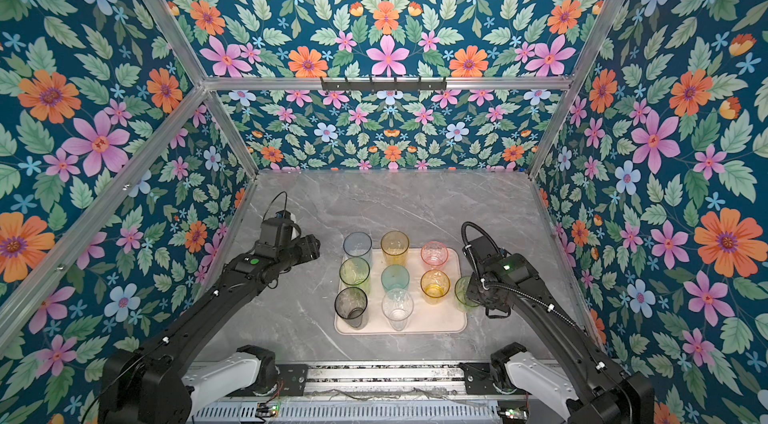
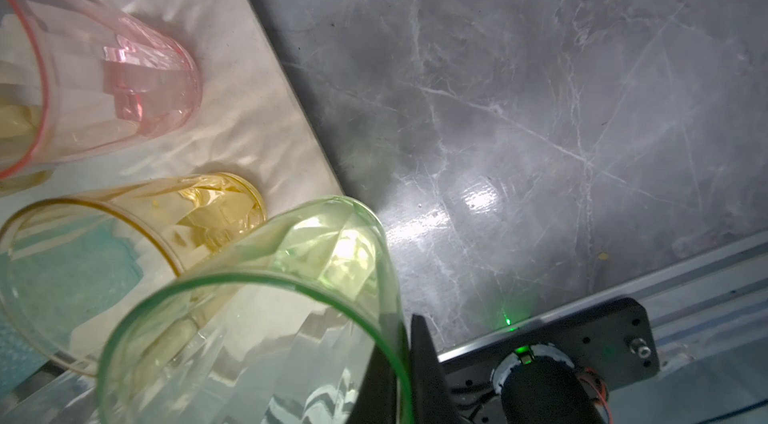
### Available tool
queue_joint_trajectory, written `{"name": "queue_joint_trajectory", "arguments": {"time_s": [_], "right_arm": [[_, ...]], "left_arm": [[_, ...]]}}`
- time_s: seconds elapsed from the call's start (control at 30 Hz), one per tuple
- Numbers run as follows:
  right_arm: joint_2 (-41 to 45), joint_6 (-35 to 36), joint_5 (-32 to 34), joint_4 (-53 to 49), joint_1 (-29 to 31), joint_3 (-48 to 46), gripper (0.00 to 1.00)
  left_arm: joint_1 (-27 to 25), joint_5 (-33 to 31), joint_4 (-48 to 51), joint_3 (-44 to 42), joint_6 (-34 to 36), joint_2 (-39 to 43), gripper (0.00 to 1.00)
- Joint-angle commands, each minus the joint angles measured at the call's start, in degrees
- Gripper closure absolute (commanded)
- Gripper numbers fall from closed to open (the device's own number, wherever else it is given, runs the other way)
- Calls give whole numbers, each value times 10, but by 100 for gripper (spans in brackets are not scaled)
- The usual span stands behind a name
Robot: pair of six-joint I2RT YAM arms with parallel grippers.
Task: Place the glasses into the tray
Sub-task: 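Lift the green glass with the right gripper and carry it toward the tray, then lower the green glass onto the tray corner nearest the robot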
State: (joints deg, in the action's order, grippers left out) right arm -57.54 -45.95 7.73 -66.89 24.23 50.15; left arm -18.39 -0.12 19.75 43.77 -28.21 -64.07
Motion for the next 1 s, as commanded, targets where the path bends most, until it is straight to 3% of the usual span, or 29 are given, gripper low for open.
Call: {"name": "queue_joint_trajectory", "arguments": {"time_s": [0.0,0.97], "right_arm": [[2,-33,7,-20,12,-6,100],[-18,-114,12,25,196,-47,100]], "left_arm": [[0,1,-11,0,-2,2,27],[0,12,-20,-14,-8,10,27]]}}
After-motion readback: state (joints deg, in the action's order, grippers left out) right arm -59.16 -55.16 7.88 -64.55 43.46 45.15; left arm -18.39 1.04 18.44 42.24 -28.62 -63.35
